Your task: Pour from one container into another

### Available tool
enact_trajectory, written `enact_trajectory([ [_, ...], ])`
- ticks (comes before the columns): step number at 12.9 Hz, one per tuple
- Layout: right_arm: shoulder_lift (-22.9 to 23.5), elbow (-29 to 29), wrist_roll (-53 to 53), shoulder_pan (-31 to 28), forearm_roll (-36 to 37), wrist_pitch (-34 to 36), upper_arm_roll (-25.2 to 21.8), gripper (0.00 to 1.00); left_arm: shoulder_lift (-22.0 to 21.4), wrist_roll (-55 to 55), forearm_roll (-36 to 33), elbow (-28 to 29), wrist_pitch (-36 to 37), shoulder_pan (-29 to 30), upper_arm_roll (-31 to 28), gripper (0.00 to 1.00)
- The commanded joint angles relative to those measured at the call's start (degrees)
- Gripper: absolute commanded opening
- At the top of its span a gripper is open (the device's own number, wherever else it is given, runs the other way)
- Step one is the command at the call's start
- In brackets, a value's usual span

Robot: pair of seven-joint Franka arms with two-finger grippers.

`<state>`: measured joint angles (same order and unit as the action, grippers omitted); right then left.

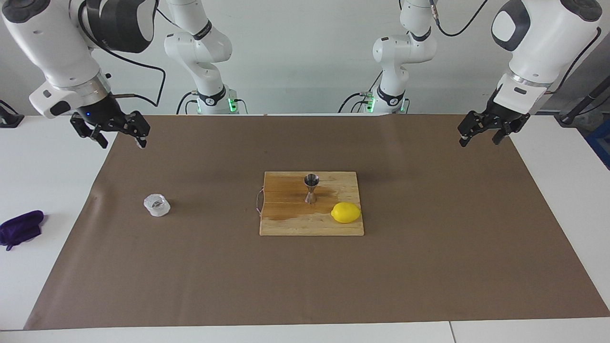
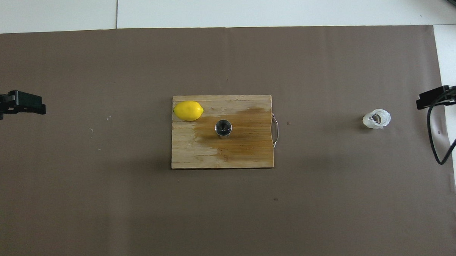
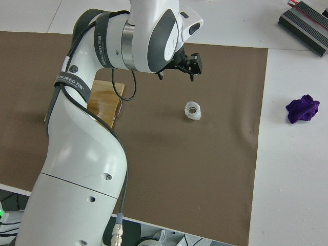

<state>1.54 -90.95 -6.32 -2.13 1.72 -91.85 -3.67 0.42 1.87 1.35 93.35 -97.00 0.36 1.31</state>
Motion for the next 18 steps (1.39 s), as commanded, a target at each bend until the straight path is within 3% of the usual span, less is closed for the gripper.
enact_trajectory([
  [1, 0.3, 4.5, 6.7, -0.4, 0.1, 6.3, 2.8, 1.00, -0.8, 0.0, -1.1, 0.8, 0.3, -0.1, -0.1, 1.00],
  [4, -1.6, 3.1, 10.8, -0.5, -6.2, 7.6, 2.8, 1.00, -0.8, 0.0, -1.0, 0.8, 0.3, 0.0, -0.1, 1.00],
  [10, 0.0, 6.0, 7.3, 0.5, -5.0, 6.5, 1.4, 1.00, -0.8, -0.1, -1.0, 0.8, 0.3, 0.0, -0.1, 1.00],
  [18, -3.2, -1.1, 3.2, 0.6, -1.6, 3.4, 0.4, 1.00, -0.8, 0.0, -1.0, 0.8, 0.3, -0.1, -0.1, 1.00],
])
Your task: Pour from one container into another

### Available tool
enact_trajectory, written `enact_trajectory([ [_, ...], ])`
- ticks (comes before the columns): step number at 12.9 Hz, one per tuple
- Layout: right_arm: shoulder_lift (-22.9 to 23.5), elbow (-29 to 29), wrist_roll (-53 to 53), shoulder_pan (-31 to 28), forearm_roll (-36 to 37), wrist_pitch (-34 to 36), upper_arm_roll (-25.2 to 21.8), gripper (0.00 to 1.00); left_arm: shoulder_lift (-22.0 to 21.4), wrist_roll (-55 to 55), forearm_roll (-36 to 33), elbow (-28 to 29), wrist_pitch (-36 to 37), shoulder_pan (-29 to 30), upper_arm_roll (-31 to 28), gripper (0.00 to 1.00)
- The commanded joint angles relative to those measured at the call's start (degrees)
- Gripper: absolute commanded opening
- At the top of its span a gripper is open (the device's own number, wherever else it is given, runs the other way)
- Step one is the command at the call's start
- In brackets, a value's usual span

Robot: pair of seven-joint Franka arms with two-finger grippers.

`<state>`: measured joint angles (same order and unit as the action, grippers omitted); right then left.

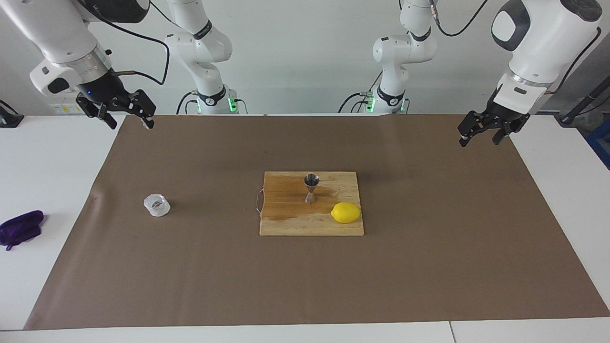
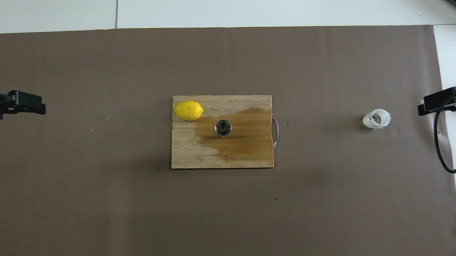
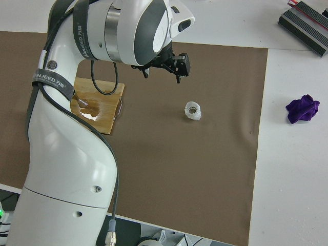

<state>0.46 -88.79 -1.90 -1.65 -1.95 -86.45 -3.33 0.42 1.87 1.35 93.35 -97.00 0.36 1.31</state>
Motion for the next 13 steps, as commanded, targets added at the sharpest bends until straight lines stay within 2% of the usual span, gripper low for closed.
enact_trajectory([
  [1, -2.1, -3.1, -1.4, 0.2, 4.1, -2.1, 0.4, 1.00, -0.8, 0.0, -1.1, 0.7, 0.3, 0.0, -0.1, 1.00],
  [5, -2.0, -2.5, -0.5, 0.2, 4.7, -1.3, 0.9, 1.00, -0.8, 0.0, -1.0, 0.8, 0.3, 0.0, -0.1, 1.00],
  [7, -2.0, -2.5, 1.0, 0.2, 1.9, -1.1, 0.8, 1.00, -0.8, -0.1, -1.0, 0.8, 0.3, 0.0, -0.1, 1.00],
  [13, -2.1, -2.6, 1.3, 0.2, 2.6, -0.9, 0.8, 1.00, -0.8, 0.0, -1.1, 0.8, 0.3, 0.0, -0.1, 1.00],
])
